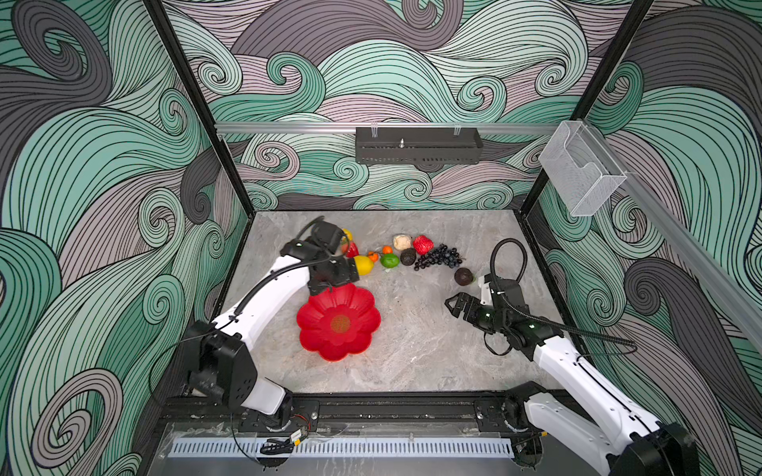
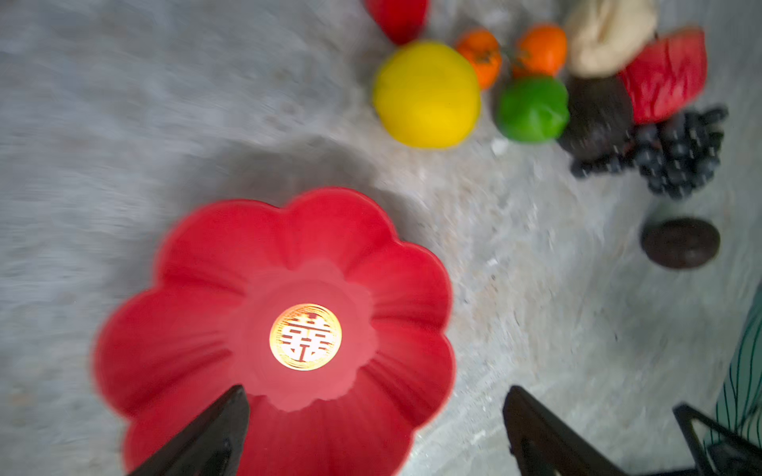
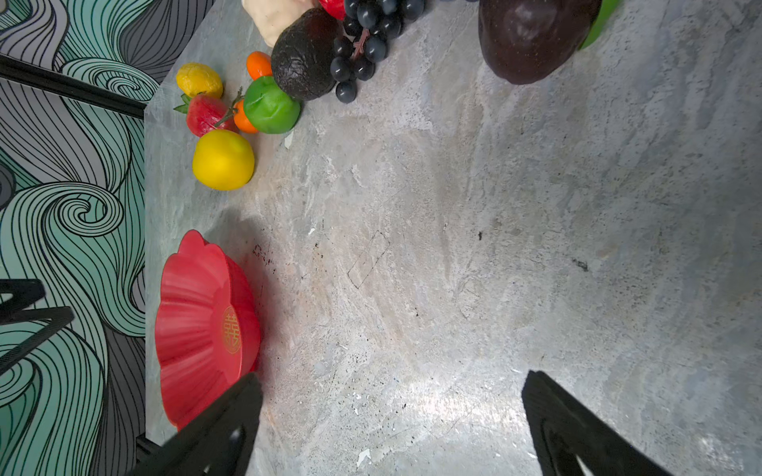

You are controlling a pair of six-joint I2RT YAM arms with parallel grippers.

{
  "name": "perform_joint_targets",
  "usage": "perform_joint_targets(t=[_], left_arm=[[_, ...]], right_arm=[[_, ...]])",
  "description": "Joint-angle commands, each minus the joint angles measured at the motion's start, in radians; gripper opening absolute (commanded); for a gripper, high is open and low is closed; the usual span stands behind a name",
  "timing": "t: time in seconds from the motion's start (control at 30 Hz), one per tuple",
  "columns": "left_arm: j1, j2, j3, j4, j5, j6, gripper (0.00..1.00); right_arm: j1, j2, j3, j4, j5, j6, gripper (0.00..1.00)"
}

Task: Place and organize the fake fruits in the fruit bowl

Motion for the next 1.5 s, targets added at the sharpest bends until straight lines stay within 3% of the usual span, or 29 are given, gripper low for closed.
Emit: perform_joint_targets(t=[0.0, 0.17, 0.33, 0.5, 0.67, 0.77, 0.97, 1.47], left_arm=[[0.118, -0.072, -0.075, -0.050, -0.016, 0.033, 0.99], [0.350, -0.116, -0.195, 0.030, 0.134, 0.005, 0.99], [0.561, -0.027, -0.216, 0.033, 0.357, 0.025, 0.99], [0.609, 0.114, -0.252, 0.081, 0.435, 0.016, 0.99], [0.599, 0.132, -0.321, 0.188, 0.497, -0.014, 0.99], [0.561, 0.136, -0.317, 0.202, 0.504, 0.005, 0.99], [0.349, 0.185, -0.259, 0.179, 0.483, 0.038, 0.99], [-0.073, 0.262, -0.159, 0.252, 0.422, -0.079, 0.99]], right_arm=[[0.004, -0.015, -0.015, 0.005, -0.004, 0.014, 0.99], [0.005, -0.035, -0.051, 0.035, -0.017, 0.011, 0.99], [0.005, -0.072, -0.097, 0.044, -0.017, 0.005, 0.99], [0.003, -0.090, -0.112, 0.025, -0.028, -0.018, 0.99], [0.006, -0.120, -0.122, -0.037, -0.005, -0.053, 0.99], [0.011, -0.127, -0.133, -0.033, 0.005, -0.051, 0.99], [0.011, -0.127, -0.136, -0.031, 0.023, -0.057, 0.99], [0.009, -0.098, -0.065, -0.056, 0.052, -0.055, 0.99]])
